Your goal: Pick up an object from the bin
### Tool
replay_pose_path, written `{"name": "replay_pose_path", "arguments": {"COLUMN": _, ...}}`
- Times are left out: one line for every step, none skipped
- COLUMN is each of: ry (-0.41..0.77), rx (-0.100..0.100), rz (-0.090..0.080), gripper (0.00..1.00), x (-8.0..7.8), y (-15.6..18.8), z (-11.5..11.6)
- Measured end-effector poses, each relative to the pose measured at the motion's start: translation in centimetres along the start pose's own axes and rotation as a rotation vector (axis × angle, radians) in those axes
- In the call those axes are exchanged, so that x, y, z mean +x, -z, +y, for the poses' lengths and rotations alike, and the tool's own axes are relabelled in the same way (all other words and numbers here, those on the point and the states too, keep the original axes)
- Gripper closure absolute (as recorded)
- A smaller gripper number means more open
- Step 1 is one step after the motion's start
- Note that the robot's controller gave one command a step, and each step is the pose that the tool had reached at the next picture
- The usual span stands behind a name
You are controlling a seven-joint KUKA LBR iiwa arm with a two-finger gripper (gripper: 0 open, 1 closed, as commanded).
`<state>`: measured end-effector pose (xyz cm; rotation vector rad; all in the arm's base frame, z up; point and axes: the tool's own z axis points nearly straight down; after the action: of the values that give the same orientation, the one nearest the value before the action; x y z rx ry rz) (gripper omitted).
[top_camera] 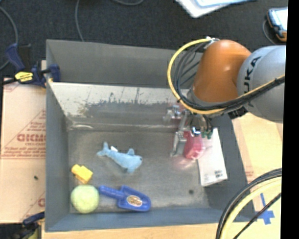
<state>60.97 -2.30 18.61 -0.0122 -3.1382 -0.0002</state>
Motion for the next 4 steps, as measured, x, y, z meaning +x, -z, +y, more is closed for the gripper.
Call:
{"name": "replay_pose_path", "arguments": {"ry": 0.001, "rx": 0.001, "rz": -0.008, "gripper": 0.00, "x": -0.2, "y": 0.5, "z": 0.0}}
{"name": "replay_pose_path", "arguments": {"ry": 0.208, "rx": 0.001, "rz": -0.006, "gripper": 0.00, "x": -0.4, "y": -10.3, "z": 7.1}}
{"name": "replay_pose_path", "arguments": {"ry": -0.030, "rx": -0.001, "rz": -0.019, "gripper": 0.00, "x": 1.1, "y": -2.4, "z": 7.5}}
{"name": "replay_pose_path", "arguments": {"ry": 0.090, "rx": 0.000, "rz": -0.005, "gripper": 0.00, "x": 1.7, "y": -8.8, "z": 12.0}}
